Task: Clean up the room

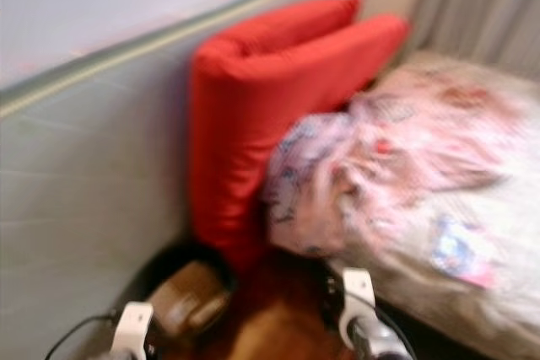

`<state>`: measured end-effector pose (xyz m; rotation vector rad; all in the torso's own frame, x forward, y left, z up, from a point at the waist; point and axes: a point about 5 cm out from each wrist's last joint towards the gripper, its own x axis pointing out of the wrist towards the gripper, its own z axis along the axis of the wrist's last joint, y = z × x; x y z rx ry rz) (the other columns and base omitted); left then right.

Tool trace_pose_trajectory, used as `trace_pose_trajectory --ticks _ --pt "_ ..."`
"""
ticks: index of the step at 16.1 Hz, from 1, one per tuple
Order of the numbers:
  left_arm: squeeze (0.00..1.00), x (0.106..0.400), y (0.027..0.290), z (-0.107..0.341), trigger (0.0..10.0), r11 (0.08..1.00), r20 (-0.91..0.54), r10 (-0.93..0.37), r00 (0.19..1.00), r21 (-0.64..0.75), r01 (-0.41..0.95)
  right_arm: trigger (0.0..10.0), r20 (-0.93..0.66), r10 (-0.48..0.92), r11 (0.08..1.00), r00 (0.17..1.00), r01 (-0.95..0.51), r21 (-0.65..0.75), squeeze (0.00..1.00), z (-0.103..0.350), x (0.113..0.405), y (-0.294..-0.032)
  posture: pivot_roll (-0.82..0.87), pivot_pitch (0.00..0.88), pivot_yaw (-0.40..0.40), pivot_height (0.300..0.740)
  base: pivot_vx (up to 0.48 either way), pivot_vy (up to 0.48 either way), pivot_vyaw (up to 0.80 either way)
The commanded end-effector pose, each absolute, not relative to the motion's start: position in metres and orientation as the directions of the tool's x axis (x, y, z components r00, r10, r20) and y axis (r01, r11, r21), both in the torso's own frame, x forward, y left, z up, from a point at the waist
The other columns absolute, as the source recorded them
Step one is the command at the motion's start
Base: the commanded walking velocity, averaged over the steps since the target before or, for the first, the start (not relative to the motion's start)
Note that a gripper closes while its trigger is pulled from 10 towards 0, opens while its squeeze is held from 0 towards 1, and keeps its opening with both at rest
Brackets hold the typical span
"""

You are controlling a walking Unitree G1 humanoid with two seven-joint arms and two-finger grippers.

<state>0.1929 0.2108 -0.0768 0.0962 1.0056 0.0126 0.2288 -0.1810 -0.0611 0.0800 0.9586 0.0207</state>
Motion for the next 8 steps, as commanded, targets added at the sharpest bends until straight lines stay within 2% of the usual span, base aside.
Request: trace_pose_trajectory --ticks 1,7,8 --pt "0.00 0.1903 0.2123 -0.0778 10.0 0.996 -0.847 0.059 0.529 0.088 0.030 10.0 -0.809 0.048 0.997 0.586 0.022 0.075 0.00 -0.0601 0.2305 -0.1805 -0.05 0.000 -0.024 0.740 0.000 0.000 0.00" --pt "0.00 0.1906 0.2123 -0.0777 10.0 0.996 -0.847 0.059 0.529 0.088 0.030 10.0 -0.794 0.041 0.997 0.606 0.029 0.073 0.00 -0.0589 0.2320 -0.1809 -0.05 0.000 -0.024 0.740 0.000 0.000 0.00" --pt "0.00 0.1905 0.2121 -0.0778 10.0 0.996 -0.847 0.059 0.529 0.088 0.029 10.0 -0.790 0.057 0.998 0.610 -0.019 0.058 0.00 -0.0577 0.2335 -0.1809 -0.05 0.000 -0.025 0.740 0.000 0.000 0.00"
